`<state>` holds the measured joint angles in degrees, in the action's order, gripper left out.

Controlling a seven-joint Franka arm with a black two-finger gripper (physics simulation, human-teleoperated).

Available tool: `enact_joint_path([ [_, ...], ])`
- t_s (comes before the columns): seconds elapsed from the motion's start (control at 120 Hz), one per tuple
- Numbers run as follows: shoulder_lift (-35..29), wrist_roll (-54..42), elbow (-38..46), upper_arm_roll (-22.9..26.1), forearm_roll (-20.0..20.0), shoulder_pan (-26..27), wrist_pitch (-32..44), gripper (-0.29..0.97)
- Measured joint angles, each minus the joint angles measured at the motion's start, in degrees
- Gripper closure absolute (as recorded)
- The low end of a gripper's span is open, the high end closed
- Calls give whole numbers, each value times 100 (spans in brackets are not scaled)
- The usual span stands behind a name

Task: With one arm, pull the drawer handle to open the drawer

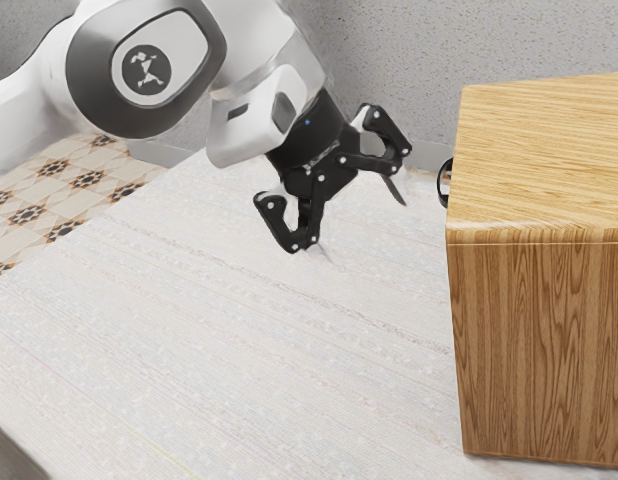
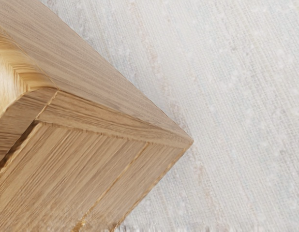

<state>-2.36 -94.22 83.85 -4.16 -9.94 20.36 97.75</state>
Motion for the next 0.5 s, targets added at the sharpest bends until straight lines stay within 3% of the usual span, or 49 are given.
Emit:
enact_joint_path([
  [0.092, -43, -1147, 132, -13, -272, -808, 296, 0],
  [0.133, -56, -1618, 154, 25, -355, -1436, 393, 0],
  [0.2, -30, -2329, 150, 471, -467, -2782, 515, 0],
  [0.267, 17, -2967, 105, 643, -543, -3508, 604, 0],
  [0.35, 42, -3671, 59, 710, -624, -3810, 680, 0],
  [0.5, 225, -4712, -154, 751, -854, -3613, 765, 2],
])
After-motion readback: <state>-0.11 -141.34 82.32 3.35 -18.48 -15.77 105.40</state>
